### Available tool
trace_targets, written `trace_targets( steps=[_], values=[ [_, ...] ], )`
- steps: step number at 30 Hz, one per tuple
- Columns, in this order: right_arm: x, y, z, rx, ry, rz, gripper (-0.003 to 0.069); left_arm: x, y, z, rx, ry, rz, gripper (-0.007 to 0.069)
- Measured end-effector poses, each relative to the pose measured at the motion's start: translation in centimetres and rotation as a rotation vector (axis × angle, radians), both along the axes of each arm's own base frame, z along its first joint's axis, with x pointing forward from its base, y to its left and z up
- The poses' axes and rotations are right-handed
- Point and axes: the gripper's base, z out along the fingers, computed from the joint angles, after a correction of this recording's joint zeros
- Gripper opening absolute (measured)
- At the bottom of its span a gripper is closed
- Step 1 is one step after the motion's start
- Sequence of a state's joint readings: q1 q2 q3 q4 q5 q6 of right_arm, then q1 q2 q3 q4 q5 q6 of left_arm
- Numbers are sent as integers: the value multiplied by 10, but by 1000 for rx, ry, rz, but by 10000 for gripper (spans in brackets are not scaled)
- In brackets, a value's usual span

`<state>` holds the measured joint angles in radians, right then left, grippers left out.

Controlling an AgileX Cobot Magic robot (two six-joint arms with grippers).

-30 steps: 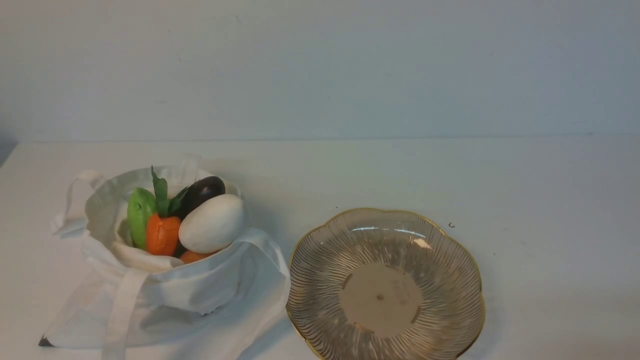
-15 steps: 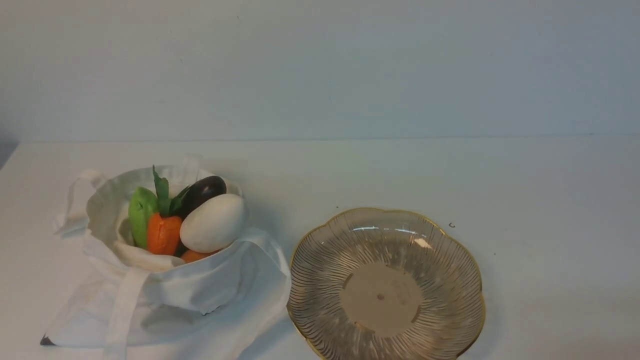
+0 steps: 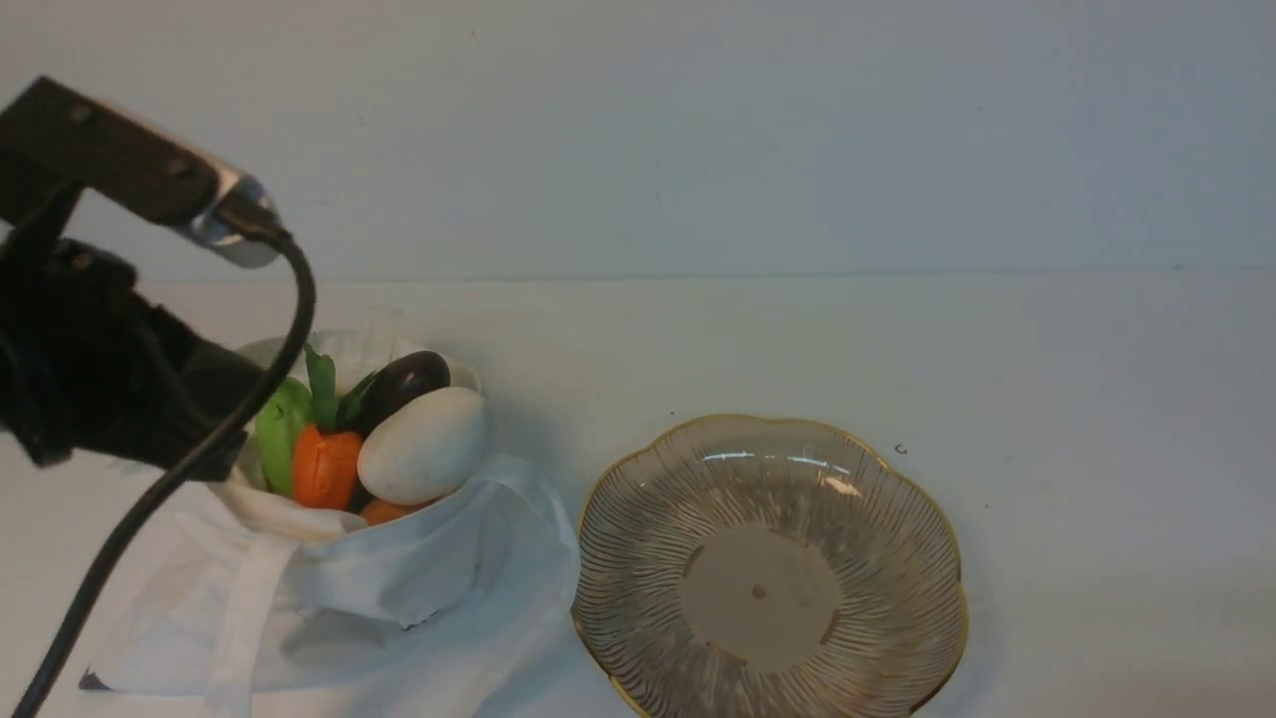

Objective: Take vegetables from cloth bag on white table place on plate.
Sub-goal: 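Reach the gripper into the cloth bag toward the vegetables inside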

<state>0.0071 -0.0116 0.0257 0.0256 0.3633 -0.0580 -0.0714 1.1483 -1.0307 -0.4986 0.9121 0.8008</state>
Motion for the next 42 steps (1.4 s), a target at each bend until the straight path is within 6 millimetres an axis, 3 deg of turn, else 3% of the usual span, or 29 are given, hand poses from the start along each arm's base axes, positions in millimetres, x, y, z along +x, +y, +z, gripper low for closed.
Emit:
trace_targets(
  steps=[3, 8, 10, 12, 15, 16, 18, 22, 27, 37, 40, 42],
  values=[
    [0, 0, 0, 0, 0, 0, -15, 7, -6, -3, -27, -17, -73, 6],
    [0, 0, 0, 0, 0, 0, -15, 23, -13, -11, -55, -58, -157, 119],
    [0, 0, 0, 0, 0, 0, -15, 34, -14, -19, -24, -83, -187, 260],
    [0, 0, 0, 0, 0, 0, -15, 39, -13, -23, -13, -85, -192, 303],
    [0, 0, 0, 0, 0, 0, -15, 53, -13, -39, 3, -59, -189, 500],
    [0, 0, 0, 0, 0, 0, -15, 54, -13, -40, 4, -59, -188, 510],
    [0, 0, 0, 0, 0, 0, -15, 63, -13, -51, 8, -32, -181, 610],
    [0, 0, 0, 0, 0, 0, -15, 77, -13, -72, 25, 9, -191, 682],
    [0, 0, 0, 0, 0, 0, -15, 87, -15, -93, 44, 42, -234, 682],
    [0, 0, 0, 0, 0, 0, -15, 100, -19, -114, 5, 54, -259, 648],
    [0, 0, 0, 0, 0, 0, -15, 103, -19, -118, 13, 47, -246, 566],
    [0, 0, 0, 0, 0, 0, -15, 106, -17, -116, 22, 20, -219, 458]
  ],
)
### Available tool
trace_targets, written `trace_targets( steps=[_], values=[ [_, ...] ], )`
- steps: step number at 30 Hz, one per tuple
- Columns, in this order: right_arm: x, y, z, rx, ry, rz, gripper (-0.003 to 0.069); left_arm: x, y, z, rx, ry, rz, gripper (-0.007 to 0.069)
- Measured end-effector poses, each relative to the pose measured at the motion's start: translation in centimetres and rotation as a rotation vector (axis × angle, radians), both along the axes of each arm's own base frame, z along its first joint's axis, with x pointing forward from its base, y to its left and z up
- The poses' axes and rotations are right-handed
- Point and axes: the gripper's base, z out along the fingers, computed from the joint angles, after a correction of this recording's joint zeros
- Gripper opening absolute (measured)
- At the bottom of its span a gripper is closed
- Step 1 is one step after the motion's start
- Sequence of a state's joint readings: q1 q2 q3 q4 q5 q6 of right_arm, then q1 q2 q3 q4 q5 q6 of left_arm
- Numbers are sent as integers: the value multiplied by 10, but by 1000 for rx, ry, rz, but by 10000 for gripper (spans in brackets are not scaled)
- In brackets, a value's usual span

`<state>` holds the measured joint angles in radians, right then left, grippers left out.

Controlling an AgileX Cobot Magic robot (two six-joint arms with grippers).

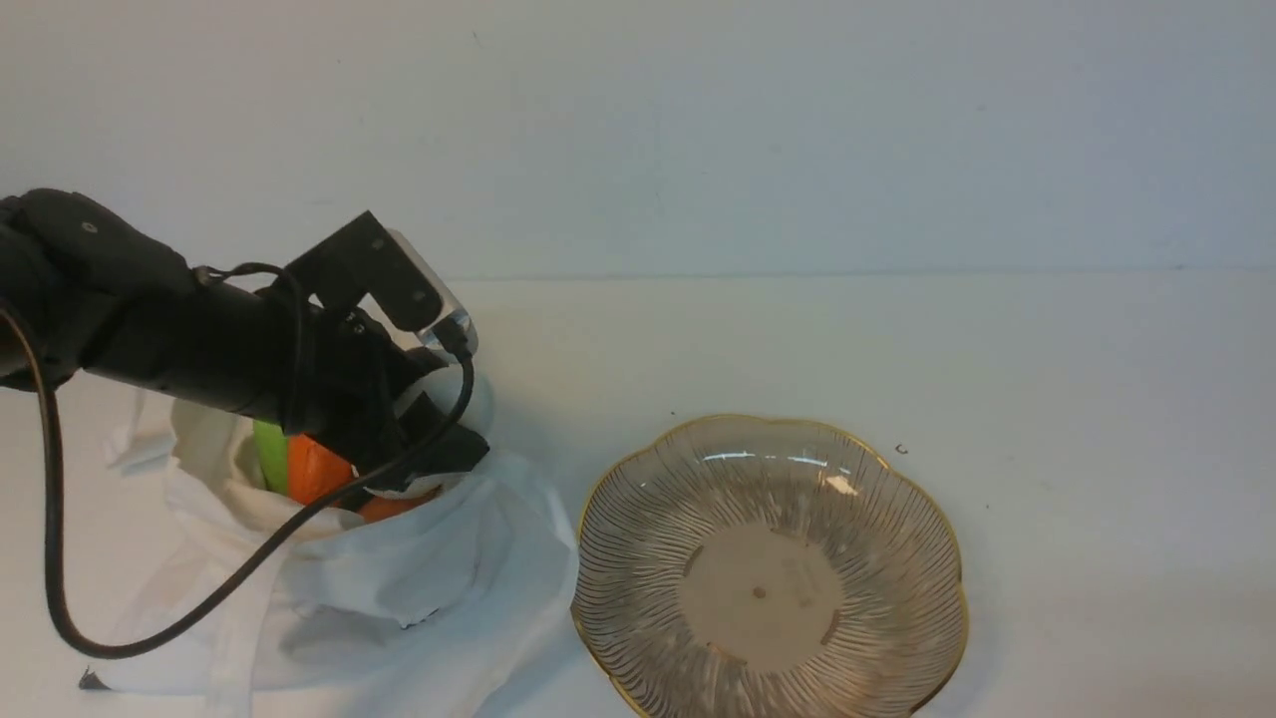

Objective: Take vegetables from cloth bag on white table place on plate.
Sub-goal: 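Reach the gripper into the cloth bag toward the vegetables inside, then take the vegetable out of the bag and place it on the dish with the left gripper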

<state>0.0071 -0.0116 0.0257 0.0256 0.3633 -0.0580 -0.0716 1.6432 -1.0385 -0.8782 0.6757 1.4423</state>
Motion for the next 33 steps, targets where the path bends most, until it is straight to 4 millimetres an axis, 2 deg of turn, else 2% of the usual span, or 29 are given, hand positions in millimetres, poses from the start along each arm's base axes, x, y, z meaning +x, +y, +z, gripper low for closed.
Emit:
trace_targets(
  steps=[4, 8, 10, 12, 15, 18, 20, 21, 22, 23, 24, 28, 30, 31, 33],
  values=[
    [0, 0, 0, 0, 0, 0, -15, -2, 1, 9, -7, -24, 17, 458],
    [0, 0, 0, 0, 0, 0, -15, -10, 1, 29, -14, -84, 21, 458],
    [0, 0, 0, 0, 0, 0, -15, -18, 1, 49, -42, -136, 37, 458],
    [0, 0, 0, 0, 0, 0, -15, -26, -1, 66, -123, -163, 69, 458],
    [0, 0, 0, 0, 0, 0, -15, -41, -12, 96, -362, -159, 76, 458],
    [0, 0, 0, 0, 0, 0, -15, -55, -30, 113, -520, -153, -22, 458],
    [0, 0, 0, 0, 0, 0, -15, -59, -41, 116, -544, -154, -72, 458],
    [0, 0, 0, 0, 0, 0, -15, -63, -49, 116, -542, -159, -111, 458],
    [0, 0, 0, 0, 0, 0, -15, -68, -69, 112, -514, -161, -176, 458],
    [0, 0, 0, 0, 0, 0, -15, -69, -71, 112, -509, -161, -181, 458],
    [0, 0, 0, 0, 0, 0, -15, -72, -87, 105, -455, -167, -217, 458],
    [0, 0, 0, 0, 0, 0, -15, -71, -128, 73, -264, -216, -256, 458],
    [0, 0, 0, 0, 0, 0, -15, -68, -145, 57, -197, -247, -241, 458],
    [0, 0, 0, 0, 0, 0, -15, -67, -147, 56, -192, -249, -238, 458],
    [0, 0, 0, 0, 0, 0, -15, -63, -167, 32, -128, -264, -210, 458]
  ],
)
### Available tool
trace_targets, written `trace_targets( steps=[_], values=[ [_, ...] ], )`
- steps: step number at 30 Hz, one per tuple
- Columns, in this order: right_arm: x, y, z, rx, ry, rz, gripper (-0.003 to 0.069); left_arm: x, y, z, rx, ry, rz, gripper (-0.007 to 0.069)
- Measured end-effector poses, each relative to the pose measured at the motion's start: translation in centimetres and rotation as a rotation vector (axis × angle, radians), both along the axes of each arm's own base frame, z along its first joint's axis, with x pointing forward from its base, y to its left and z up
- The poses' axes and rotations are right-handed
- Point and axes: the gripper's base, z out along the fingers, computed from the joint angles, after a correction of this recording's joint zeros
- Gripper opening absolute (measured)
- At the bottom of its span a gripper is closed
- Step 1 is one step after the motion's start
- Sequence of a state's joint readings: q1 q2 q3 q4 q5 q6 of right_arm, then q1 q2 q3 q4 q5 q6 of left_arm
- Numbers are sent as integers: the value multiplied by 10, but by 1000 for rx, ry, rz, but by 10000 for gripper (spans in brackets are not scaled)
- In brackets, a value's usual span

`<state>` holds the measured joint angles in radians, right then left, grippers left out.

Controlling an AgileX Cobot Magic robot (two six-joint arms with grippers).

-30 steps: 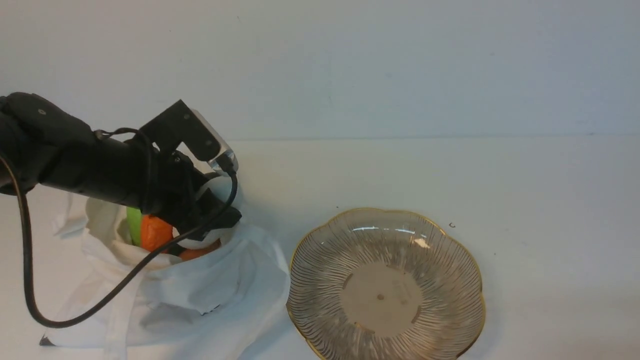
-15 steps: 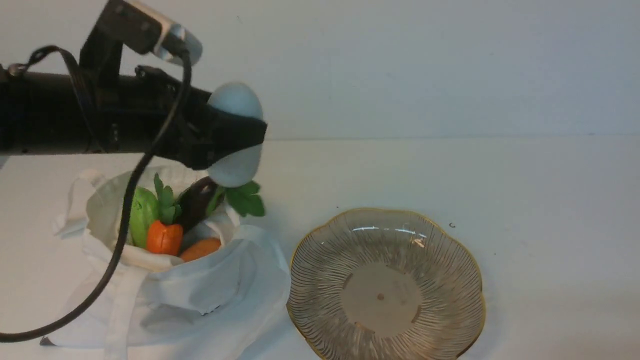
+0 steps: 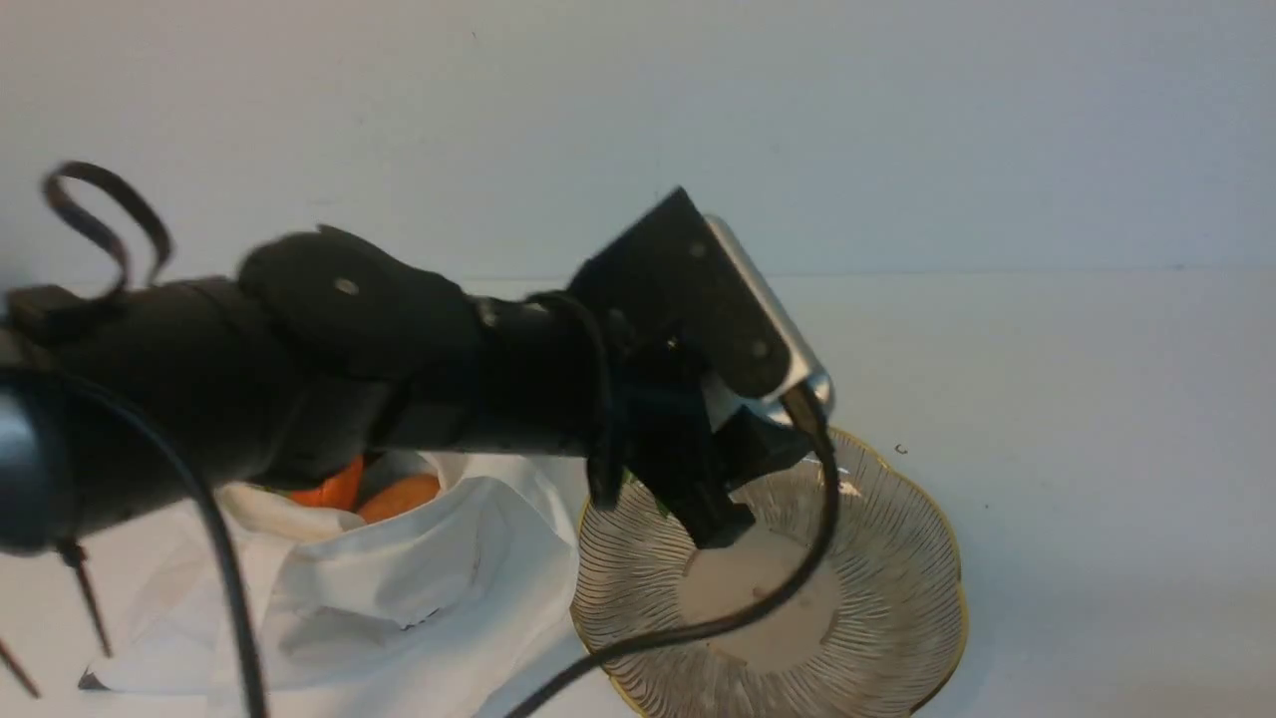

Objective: Take vegetables from cloth bag on white table place on plate.
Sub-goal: 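Take the vegetable out of the bag and place it on the dish with the left gripper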

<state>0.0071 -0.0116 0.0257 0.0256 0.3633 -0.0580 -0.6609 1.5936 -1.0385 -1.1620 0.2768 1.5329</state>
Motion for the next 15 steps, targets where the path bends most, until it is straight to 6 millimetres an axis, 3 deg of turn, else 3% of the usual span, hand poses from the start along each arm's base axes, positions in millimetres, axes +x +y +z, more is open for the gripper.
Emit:
trace_targets(
  steps=[3, 8, 15],
  values=[
    [0, 0, 0, 0, 0, 0, -15, 4, -14, -26, 60, 11, 14, 458],
    [0, 0, 0, 0, 0, 0, -15, 12, -21, -61, 113, 75, 48, 468],
    [0, 0, 0, 0, 0, 0, -15, 15, -22, -70, 75, 135, 121, 662]
  ],
)
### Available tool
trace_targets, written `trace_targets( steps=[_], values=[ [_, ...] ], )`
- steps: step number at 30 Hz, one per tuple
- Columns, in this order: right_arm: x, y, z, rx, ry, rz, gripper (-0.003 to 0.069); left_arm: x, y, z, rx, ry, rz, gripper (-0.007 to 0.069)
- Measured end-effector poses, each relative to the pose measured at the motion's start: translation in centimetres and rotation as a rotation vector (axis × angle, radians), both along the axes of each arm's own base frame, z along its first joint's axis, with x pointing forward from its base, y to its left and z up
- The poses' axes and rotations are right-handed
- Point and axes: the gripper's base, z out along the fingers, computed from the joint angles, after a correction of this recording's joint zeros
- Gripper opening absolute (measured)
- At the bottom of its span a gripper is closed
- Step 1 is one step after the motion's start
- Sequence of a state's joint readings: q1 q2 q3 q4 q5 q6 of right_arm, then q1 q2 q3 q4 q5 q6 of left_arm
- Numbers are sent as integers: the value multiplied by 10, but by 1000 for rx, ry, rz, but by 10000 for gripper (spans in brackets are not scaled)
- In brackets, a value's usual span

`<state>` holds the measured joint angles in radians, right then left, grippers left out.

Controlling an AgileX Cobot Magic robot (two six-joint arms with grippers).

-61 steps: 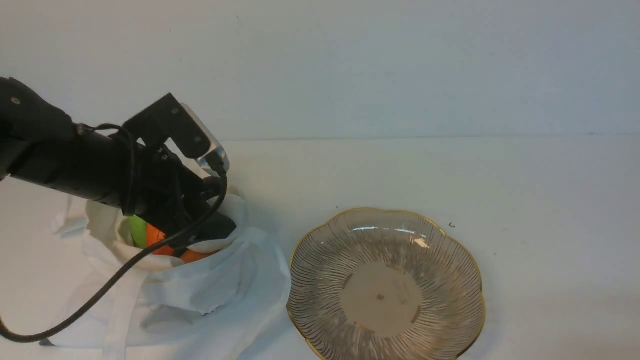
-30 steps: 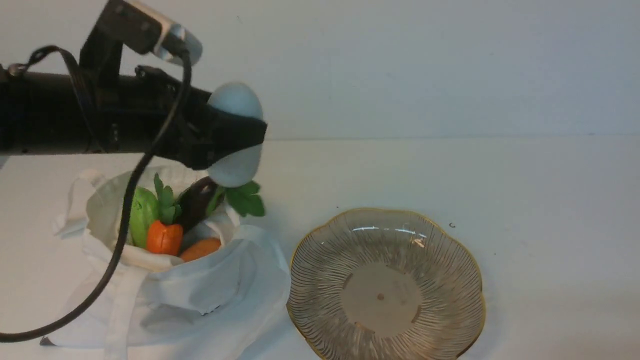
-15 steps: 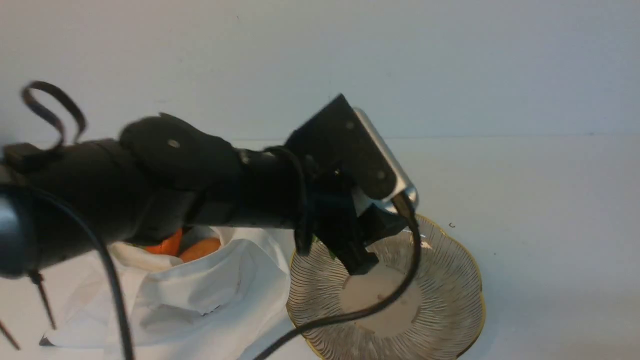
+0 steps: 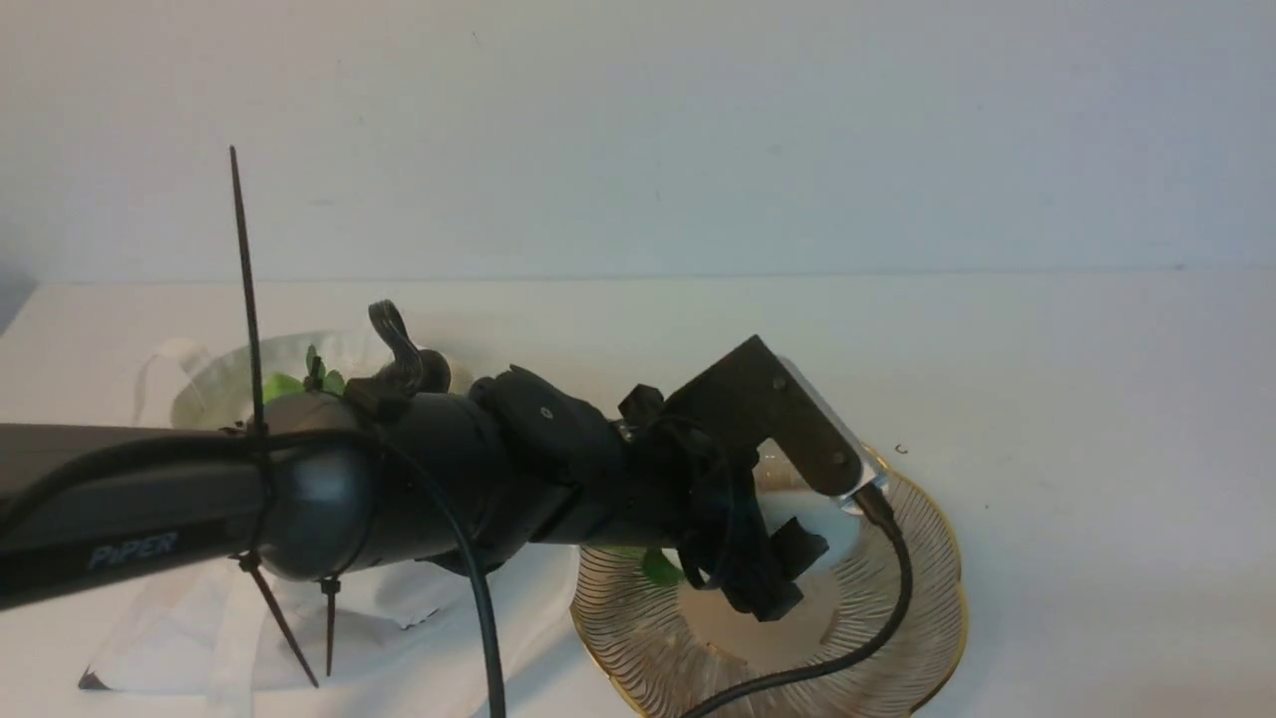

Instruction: Take vegetables from cloth bag on white table place on plate.

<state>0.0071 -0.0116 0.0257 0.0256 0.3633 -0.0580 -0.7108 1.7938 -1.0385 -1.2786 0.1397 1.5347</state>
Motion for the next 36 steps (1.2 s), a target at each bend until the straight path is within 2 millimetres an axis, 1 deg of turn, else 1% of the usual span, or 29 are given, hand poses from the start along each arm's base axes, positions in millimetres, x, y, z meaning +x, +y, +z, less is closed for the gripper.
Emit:
trace_targets(
  steps=[3, 5, 6, 7, 8, 9, 10, 11, 12, 13, 14, 15, 16, 17, 18, 19, 21, 22, 24, 25, 27, 28, 29, 30, 31, 32, 36],
  values=[
    [0, 0, 0, 0, 0, 0, -15, 1, 2, 8, -11, -25, 21, 682],
    [0, 0, 0, 0, 0, 0, -15, 1, 5, 20, -29, -61, 46, 685],
    [0, 0, 0, 0, 0, 0, -15, 0, 8, 31, -44, -91, 65, 684],
    [0, 0, 0, 0, 0, 0, -15, -2, 12, 46, -72, -130, 89, 671],
    [0, 0, 0, 0, 0, 0, -15, -3, 13, 52, -83, -140, 92, 663],
    [0, 0, 0, 0, 0, 0, -15, -6, 18, 69, -120, -172, 110, 627],
    [0, 0, 0, 0, 0, 0, -15, -8, 20, 75, -136, -182, 121, 610],
    [0, 0, 0, 0, 0, 0, -15, -13, 25, 91, -177, -206, 136, 558],
    [0, 0, 0, 0, 0, 0, -15, -22, 33, 117, -252, -237, 156, 447],
    [0, 0, 0, 0, 0, 0, -15, -24, 35, 121, -263, -240, 159, 431],
    [0, 0, 0, 0, 0, 0, -15, -33, 43, 142, -344, -250, 185, 305],
    [0, 0, 0, 0, 0, 0, -15, -39, 48, 153, -388, -255, 195, 227],
    [0, 0, 0, 0, 0, 0, -15, -50, 57, 171, -455, -269, 206, 111],
    [0, 0, 0, 0, 0, 0, -15, -54, 60, 178, -485, -269, 214, 79],
    [0, 0, 0, 0, 0, 0, -15, -63, 68, 190, -534, -278, 222, 37],
    [0, 0, 0, 0, 0, 0, -15, -71, 75, 198, -567, -288, 225, 17],
    [0, 0, 0, 0, 0, 0, -15, -85, 87, 210, -606, -320, 223, 1],
    [0, 0, 0, 0, 0, 0, -15, -88, 90, 213, -615, -329, 222, -1],
    [0, 0, 0, 0, 0, 0, -15, -107, 109, 225, -644, -394, 226, -5],
    [0, 0, 0, 0, 0, 0, -15, -109, 110, 225, -644, -398, 232, -5],
    [0, 0, 0, 0, 0, 0, -15, -126, 130, 233, -680, -443, 263, -5],
    [0, 0, 0, 0, 0, 0, -15, -127, 131, 233, -686, -443, 270, -5],
    [0, 0, 0, 0, 0, 0, -15, -137, 147, 235, -727, -448, 334, -5],
    [0, 0, 0, 0, 0, 0, -15, -142, 154, 236, -750, -449, 366, -5],
    [0, 0, 0, 0, 0, 0, -15, -144, 157, 237, -757, -455, 371, -5],
    [0, 0, 0, 0, 0, 0, -15, -152, 167, 238, -783, -464, 401, -5],
    [0, 0, 0, 0, 0, 0, -15, -169, 184, 234, -817, -483, 423, -5]
  ],
)
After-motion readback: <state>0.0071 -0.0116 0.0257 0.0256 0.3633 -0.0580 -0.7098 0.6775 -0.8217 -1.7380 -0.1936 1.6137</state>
